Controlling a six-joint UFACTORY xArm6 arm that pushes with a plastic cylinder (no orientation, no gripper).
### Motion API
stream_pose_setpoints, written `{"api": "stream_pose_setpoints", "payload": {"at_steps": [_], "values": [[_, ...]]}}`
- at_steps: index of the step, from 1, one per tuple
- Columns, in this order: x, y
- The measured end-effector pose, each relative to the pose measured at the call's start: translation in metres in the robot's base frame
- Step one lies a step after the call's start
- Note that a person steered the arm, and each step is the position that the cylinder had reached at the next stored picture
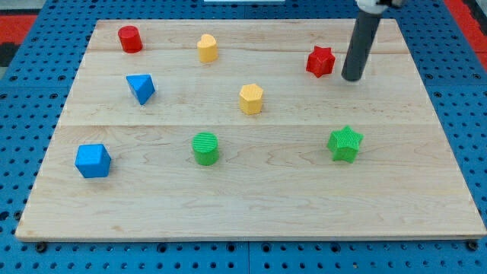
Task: Push the red star to the top of the board
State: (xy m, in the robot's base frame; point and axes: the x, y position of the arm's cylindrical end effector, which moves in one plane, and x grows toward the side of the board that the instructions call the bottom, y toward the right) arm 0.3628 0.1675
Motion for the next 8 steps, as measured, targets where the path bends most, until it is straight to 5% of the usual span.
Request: {"api": "stream_pose_setpoints", "payload": {"at_steps": [2, 3, 5, 6, 7, 8], "values": [[-0.06, 0.0], [0.002, 0.004], [-0.056, -0.006], [-0.059, -0.004], [-0.012, -0.025], [-0.064, -0.027]]}}
